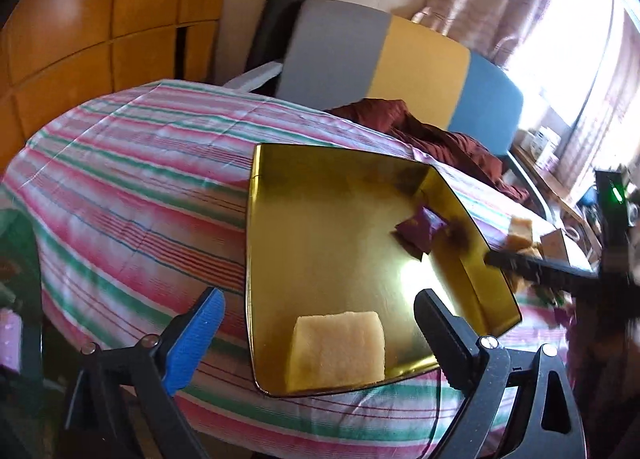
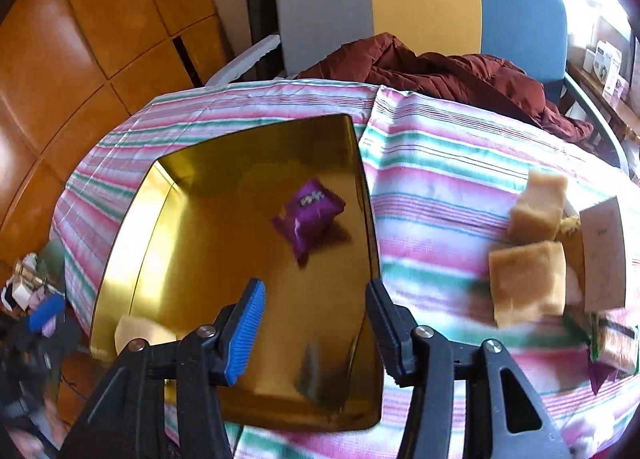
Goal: Organize objects
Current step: 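Lower sponge and packet into the gold tray and open both tools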
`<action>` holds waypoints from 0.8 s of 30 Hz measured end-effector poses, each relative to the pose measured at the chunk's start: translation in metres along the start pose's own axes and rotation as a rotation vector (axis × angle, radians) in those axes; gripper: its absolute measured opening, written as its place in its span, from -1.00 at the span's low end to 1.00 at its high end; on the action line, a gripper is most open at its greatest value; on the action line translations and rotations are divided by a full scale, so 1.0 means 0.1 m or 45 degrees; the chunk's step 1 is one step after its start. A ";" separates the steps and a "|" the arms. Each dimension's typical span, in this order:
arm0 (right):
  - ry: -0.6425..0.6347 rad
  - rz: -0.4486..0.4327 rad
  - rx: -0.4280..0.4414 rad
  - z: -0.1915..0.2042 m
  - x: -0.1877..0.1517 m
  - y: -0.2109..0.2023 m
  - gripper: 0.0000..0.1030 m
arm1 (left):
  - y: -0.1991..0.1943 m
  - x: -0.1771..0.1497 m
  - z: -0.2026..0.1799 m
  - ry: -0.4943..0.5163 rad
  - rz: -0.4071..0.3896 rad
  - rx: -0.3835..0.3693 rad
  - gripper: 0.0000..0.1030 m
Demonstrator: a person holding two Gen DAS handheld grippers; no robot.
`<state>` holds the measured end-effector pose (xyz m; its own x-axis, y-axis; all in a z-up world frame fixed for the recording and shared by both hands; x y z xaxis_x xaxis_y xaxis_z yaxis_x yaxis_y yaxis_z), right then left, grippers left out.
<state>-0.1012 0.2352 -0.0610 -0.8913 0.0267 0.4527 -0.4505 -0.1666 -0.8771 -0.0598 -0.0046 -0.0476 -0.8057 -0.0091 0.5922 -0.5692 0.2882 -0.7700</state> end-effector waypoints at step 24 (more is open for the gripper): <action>-0.091 -0.110 -0.053 0.05 -0.53 -0.32 0.28 | -0.08 -0.20 -0.48 0.193 -0.018 0.155 0.92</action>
<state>-0.0388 0.2337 -0.0563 -0.8436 -0.0314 0.5360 -0.5287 -0.1255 -0.8395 -0.0310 0.0395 -0.0423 -0.7691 0.1344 0.6248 -0.6031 0.1707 -0.7792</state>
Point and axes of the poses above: each gripper's, at about its wrist camera, not at the fingertips, and y roughly the way its jaws point, z to its left, x to its top, the point moved 6 cm from there along y, roughly the way its jaws point, and after that the axes turned 6 degrees about z, right-handed, at the moved point
